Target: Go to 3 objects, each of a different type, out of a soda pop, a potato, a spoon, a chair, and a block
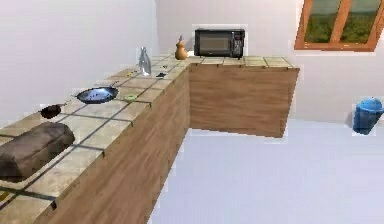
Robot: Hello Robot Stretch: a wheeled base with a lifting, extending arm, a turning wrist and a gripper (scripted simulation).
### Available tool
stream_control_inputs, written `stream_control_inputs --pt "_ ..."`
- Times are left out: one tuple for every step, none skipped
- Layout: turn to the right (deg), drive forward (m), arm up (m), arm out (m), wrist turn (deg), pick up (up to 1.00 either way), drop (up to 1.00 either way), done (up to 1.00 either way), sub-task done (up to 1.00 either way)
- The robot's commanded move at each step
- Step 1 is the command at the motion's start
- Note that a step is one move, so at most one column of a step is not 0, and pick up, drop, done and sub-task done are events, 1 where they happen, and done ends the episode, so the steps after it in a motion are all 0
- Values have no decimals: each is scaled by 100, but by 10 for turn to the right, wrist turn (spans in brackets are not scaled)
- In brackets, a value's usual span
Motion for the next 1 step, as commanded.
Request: stream_control_inputs --pt "0 75 0 0 0 0 0 0 0"
